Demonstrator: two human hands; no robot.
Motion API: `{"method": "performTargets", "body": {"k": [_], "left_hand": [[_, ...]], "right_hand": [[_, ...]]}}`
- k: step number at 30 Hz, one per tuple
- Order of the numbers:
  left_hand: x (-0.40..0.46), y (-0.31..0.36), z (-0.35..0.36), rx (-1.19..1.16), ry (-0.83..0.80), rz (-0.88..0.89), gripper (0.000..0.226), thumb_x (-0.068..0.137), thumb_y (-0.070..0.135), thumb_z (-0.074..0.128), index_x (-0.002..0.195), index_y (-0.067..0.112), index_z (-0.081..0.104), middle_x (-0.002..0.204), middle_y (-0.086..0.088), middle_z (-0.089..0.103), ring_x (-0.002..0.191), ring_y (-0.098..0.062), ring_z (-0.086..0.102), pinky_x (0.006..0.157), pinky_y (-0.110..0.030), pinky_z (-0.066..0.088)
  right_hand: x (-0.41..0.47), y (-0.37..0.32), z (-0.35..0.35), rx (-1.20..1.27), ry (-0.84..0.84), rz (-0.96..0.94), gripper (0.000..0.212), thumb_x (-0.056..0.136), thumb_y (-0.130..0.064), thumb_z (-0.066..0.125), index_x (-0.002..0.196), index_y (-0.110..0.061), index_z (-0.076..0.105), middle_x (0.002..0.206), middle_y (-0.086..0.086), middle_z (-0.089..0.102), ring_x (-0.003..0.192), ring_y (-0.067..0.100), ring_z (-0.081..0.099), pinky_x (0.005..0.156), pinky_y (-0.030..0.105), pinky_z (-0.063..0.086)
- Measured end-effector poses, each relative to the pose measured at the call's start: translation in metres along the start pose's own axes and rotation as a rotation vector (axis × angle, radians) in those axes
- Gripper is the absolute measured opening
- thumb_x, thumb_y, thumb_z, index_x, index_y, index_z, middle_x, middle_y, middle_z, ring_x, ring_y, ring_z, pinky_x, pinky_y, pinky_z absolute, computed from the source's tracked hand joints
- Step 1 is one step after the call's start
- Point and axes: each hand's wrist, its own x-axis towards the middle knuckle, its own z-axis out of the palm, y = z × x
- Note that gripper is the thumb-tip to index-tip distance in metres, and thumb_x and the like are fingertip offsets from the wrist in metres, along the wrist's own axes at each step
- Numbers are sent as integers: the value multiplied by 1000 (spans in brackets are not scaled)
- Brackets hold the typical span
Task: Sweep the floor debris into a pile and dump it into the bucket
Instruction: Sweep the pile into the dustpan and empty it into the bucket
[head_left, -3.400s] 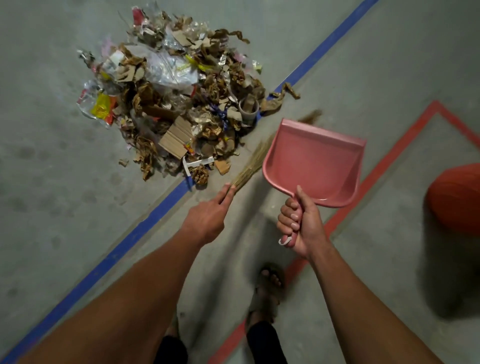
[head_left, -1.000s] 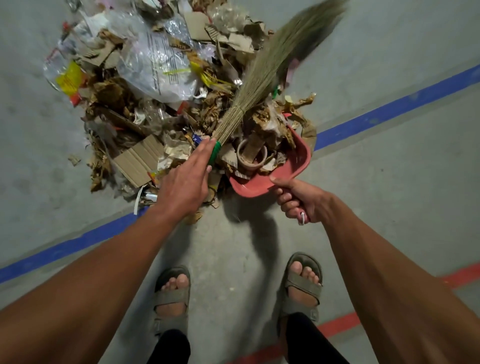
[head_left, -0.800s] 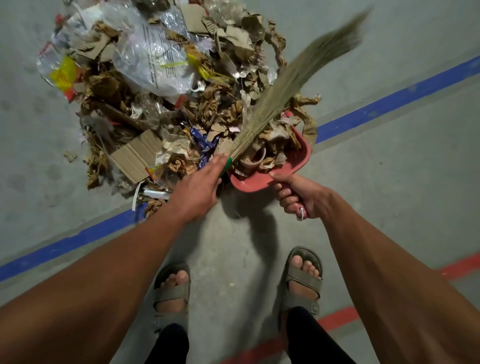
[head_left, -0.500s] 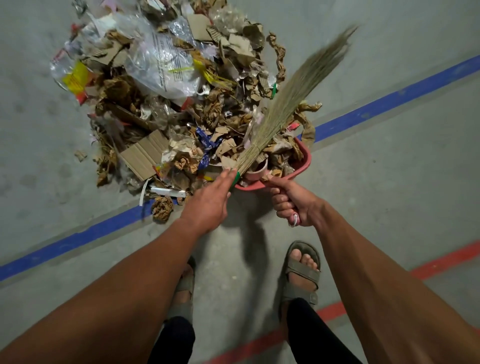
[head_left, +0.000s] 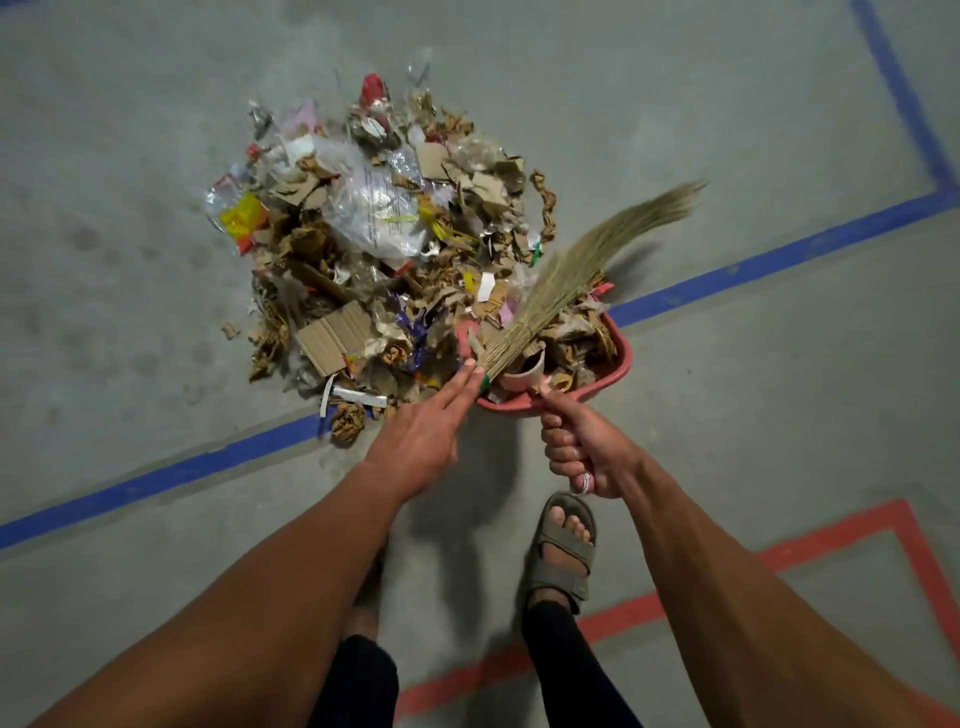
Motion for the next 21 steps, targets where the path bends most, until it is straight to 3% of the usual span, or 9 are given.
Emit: {"method": "performTargets", "body": {"k": [5, 11, 15, 21], "left_hand": [[-25, 32, -44, -15, 18, -2, 90, 101, 9, 48, 163, 36, -11, 170, 20, -14, 113, -29, 62, 92, -46, 53], [-55, 57, -61, -22, 64, 23, 85, 105, 14, 44, 162, 39, -13, 165, 26, -21, 110, -29, 64, 85, -48, 57], [-70, 60, -59, 35, 72, 97, 82, 105, 18, 43, 163, 38, -12, 171, 20, -11, 100, -29, 65, 80, -46, 56], [-97, 67, -48, 143, 58, 223, 84, 104, 17, 46, 164, 38, -9, 172, 16, -5, 105, -31, 66, 84, -46, 57]], "right_hand": [[-59, -16, 14, -22, 4, -44, 47, 99, -53, 61, 69, -25, 38, 57, -7, 21, 39, 5, 15, 31, 17, 17], [-103, -8, 21, -11, 18, -98, 50, 99, -55, 61, 66, -25, 40, 56, -6, 21, 39, 6, 16, 31, 18, 18], [-121, 19, 19, 54, 21, -120, 50, 97, -57, 64, 66, -25, 41, 55, -7, 23, 38, 7, 18, 32, 18, 20], [-144, 82, 19, 206, 37, -198, 50, 98, -57, 62, 66, -24, 41, 52, -7, 24, 37, 7, 18, 34, 18, 15]]}}
